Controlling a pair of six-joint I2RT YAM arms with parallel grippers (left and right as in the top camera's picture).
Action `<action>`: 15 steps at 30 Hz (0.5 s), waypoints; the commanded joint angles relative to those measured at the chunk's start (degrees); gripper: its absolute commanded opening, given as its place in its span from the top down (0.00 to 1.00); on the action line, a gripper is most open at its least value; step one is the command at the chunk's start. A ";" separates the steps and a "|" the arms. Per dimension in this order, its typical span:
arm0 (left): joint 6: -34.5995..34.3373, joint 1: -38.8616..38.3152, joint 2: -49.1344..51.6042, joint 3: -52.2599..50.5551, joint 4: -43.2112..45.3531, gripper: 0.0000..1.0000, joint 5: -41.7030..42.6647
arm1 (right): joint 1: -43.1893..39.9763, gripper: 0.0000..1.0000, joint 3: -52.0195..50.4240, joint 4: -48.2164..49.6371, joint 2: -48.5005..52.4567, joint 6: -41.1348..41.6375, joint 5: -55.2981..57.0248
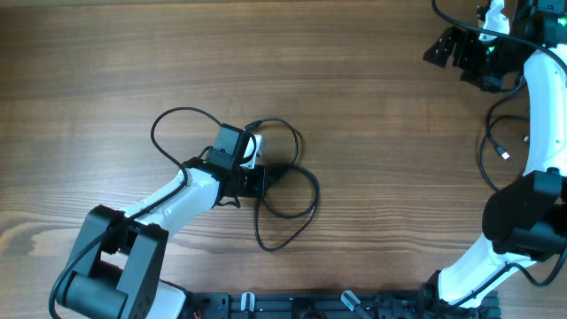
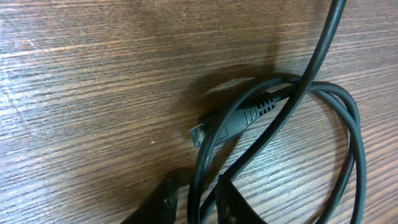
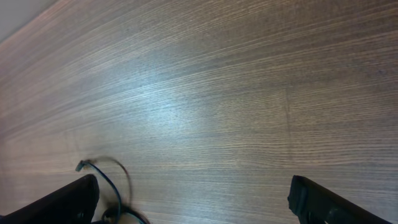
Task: Untangle cables
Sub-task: 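Lower left gripper onto the last cable coil and grasp it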
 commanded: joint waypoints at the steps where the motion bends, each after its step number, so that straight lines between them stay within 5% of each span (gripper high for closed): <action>1: -0.96 -0.15 0.79 -0.72 0.20 0.85 -0.74 | 0.28 0.00 -0.28 -0.09 -0.52 -1.18 1.05; 5: -0.96 -0.15 0.79 -0.72 0.39 0.96 -0.74 | 0.28 0.00 -0.42 -0.26 -0.52 -1.18 1.03; 9: -0.94 0.20 -0.22 0.74 0.26 0.96 -0.74 | 0.39 0.00 -1.66 -0.28 -0.52 -1.14 0.96; 15: -0.98 2.16 -12.31 18.40 -11.82 0.96 -0.87 | 1.11 0.00 -2.51 -1.51 -0.50 -1.42 0.76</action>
